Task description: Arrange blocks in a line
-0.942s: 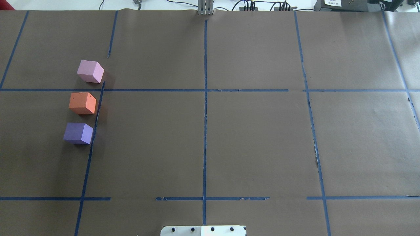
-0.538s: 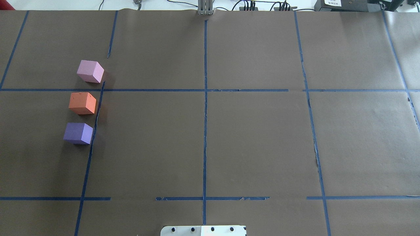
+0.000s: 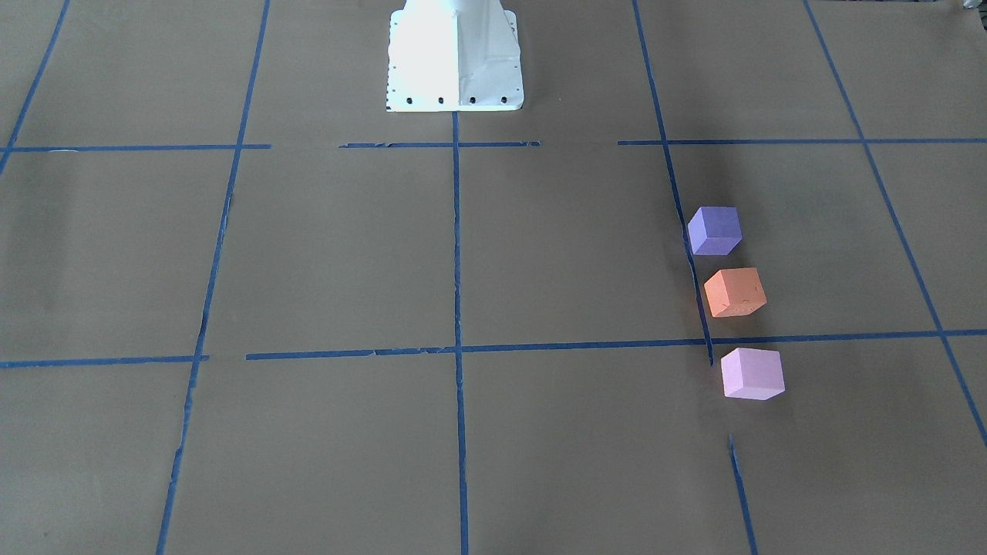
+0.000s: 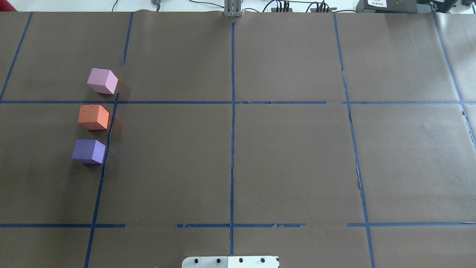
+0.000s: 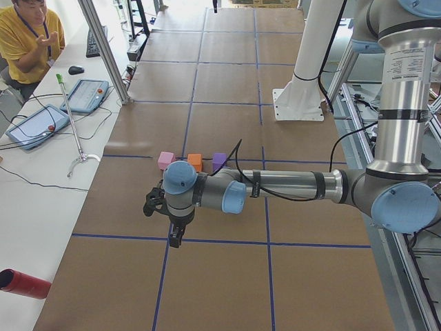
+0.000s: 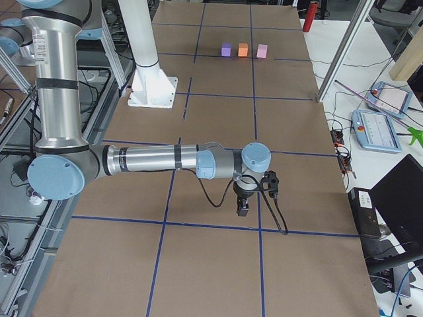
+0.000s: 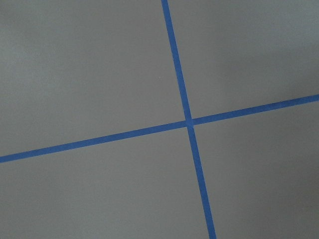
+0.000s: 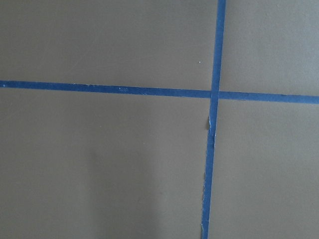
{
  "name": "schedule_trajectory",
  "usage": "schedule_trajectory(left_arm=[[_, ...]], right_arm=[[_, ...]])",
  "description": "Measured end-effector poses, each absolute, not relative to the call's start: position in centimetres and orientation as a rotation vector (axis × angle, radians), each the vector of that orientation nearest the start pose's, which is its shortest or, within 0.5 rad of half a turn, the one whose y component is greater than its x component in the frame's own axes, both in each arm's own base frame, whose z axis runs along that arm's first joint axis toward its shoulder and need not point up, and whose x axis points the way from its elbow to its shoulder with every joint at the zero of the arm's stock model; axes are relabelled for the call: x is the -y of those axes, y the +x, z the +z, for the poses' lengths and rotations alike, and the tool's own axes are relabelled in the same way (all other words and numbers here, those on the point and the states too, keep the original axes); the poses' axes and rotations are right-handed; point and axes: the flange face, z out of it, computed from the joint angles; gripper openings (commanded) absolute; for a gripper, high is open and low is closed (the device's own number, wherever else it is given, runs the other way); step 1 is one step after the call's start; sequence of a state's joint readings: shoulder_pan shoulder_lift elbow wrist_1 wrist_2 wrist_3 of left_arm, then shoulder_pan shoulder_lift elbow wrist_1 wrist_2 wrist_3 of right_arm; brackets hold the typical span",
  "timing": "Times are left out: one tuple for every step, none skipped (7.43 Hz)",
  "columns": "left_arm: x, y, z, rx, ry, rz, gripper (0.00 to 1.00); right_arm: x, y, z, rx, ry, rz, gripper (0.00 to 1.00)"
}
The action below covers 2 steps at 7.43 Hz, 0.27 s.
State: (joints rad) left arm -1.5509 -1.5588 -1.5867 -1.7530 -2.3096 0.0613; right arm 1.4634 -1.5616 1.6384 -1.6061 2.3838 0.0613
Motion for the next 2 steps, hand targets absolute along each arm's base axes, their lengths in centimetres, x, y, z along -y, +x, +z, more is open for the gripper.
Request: schedule_trajectory(left_arm=[[49.99, -5.63, 63.90, -0.734, 0.195, 0.147, 1.00], [50.02, -5.62, 63.77, -0.734, 0.198, 0.148, 1.00]], right_arm=[[50.11, 0.73, 62.13, 0.813, -0.029, -0.061, 1.00], [50.11, 0.73, 62.12, 0.813, -0.029, -0.061, 1.00]])
